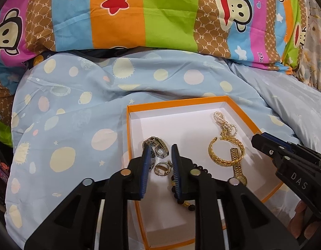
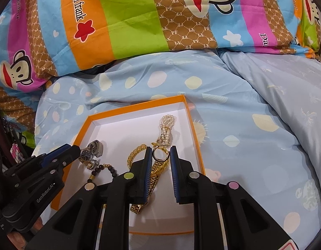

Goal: Organize jewelry
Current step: 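Carry both items over the orange box and open both grippers, then withdraw both open grippers from the orange box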

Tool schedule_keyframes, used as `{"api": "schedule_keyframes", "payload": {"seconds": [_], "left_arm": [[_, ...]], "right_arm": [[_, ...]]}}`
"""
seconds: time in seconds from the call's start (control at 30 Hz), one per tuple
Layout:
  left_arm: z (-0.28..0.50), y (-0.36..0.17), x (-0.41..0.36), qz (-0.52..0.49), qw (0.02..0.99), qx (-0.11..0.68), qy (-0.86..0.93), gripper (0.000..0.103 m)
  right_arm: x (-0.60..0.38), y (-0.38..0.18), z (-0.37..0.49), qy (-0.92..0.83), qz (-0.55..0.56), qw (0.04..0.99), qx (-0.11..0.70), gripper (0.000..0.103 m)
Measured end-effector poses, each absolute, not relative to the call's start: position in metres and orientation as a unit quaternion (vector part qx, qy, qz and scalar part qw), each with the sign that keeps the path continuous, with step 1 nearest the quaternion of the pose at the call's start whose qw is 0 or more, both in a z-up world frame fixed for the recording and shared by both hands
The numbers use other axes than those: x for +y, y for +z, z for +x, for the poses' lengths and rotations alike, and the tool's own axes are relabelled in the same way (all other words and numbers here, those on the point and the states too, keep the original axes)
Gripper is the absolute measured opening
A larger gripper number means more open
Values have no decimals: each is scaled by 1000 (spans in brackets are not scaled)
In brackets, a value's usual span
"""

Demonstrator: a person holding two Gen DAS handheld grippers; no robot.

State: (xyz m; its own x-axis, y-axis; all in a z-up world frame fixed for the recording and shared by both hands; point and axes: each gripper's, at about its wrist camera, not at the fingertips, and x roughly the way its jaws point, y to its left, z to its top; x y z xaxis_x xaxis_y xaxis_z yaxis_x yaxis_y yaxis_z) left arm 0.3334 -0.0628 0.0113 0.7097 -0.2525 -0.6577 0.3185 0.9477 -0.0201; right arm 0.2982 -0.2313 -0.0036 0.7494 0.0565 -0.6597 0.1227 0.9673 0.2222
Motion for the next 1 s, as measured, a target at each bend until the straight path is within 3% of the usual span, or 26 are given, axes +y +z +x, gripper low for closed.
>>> {"api": "schedule_keyframes", "payload": {"seconds": [0.1,0.2,0.43,0.6,0.9,1.0], "left_arm": [[332,12,-62,47,927,342,-148,55],[329,14,-64,51,931,329,-147,63],[329,14,-58,40,934,326,-140,63],[319,20,-56,49,934,329,-128,63],[242,61,-36,55,937,316,-138,64],[208,74,-31,65,939,308,-137,68]], "right_arm": [[-234,-4,298,-23,131,927,351,23],[-237,-3,296,-26,135,928,345,32],[-234,3,291,-30,126,935,330,41],[-232,19,279,-28,127,936,328,41],[-219,68,183,-7,144,938,316,44],[-213,74,140,-5,148,939,311,46]]}}
